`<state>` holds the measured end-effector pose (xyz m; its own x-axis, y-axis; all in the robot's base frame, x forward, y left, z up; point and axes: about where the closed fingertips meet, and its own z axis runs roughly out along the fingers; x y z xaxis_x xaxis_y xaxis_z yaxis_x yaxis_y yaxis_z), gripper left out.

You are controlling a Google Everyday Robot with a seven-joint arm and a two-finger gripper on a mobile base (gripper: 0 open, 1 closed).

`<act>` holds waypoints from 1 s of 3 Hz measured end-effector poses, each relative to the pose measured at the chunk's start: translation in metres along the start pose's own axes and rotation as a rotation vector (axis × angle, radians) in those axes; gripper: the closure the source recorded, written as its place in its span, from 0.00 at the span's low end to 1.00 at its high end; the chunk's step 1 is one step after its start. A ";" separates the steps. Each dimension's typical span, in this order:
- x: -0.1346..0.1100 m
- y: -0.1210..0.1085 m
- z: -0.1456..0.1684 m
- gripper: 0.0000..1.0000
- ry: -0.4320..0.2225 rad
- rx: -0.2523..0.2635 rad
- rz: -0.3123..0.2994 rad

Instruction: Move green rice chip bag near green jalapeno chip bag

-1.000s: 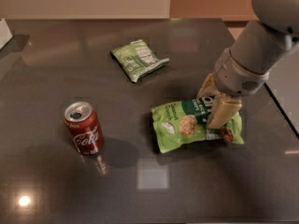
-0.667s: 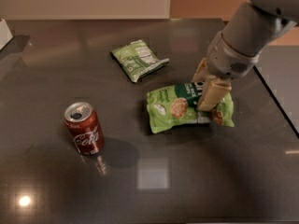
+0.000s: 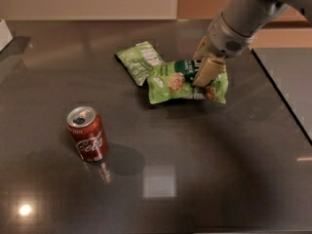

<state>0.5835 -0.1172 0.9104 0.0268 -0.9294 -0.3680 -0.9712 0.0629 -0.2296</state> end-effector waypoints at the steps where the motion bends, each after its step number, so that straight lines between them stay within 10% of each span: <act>1: 0.014 -0.037 0.007 0.83 -0.024 0.043 0.026; 3: 0.045 -0.083 0.009 0.36 -0.041 0.106 0.079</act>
Offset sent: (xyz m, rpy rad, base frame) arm 0.1002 -0.0583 -0.0020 0.0774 -0.0889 -0.1361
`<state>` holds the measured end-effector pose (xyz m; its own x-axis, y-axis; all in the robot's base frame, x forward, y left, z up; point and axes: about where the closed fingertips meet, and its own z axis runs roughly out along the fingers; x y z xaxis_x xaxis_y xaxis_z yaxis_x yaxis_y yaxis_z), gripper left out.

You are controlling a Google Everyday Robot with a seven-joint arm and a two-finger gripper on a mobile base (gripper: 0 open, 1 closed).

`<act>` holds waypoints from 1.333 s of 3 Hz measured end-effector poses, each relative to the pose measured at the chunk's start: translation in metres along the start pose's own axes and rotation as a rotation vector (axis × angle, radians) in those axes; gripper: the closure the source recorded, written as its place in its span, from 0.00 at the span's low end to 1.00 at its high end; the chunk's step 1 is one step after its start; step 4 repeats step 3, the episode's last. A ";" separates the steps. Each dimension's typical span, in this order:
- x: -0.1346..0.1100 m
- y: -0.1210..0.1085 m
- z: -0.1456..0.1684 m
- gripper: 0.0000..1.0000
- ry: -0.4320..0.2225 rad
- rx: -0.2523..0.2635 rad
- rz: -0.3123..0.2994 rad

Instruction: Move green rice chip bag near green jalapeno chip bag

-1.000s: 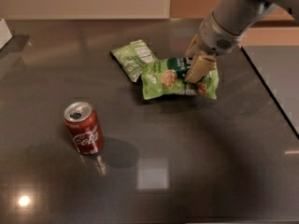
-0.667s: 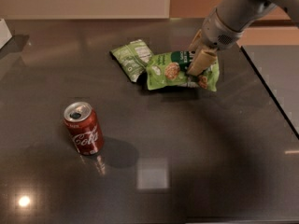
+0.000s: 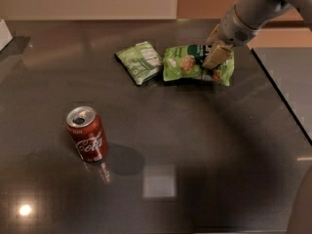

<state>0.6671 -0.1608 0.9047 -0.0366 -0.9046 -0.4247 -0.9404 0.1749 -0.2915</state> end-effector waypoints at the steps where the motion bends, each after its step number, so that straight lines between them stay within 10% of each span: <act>1: 0.006 -0.006 0.004 0.12 -0.005 -0.008 -0.009; 4: 0.005 -0.006 0.007 0.00 -0.006 -0.011 -0.010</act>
Offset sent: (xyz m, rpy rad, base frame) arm 0.0056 -0.0039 -0.0036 0.0019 0.0022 0.0105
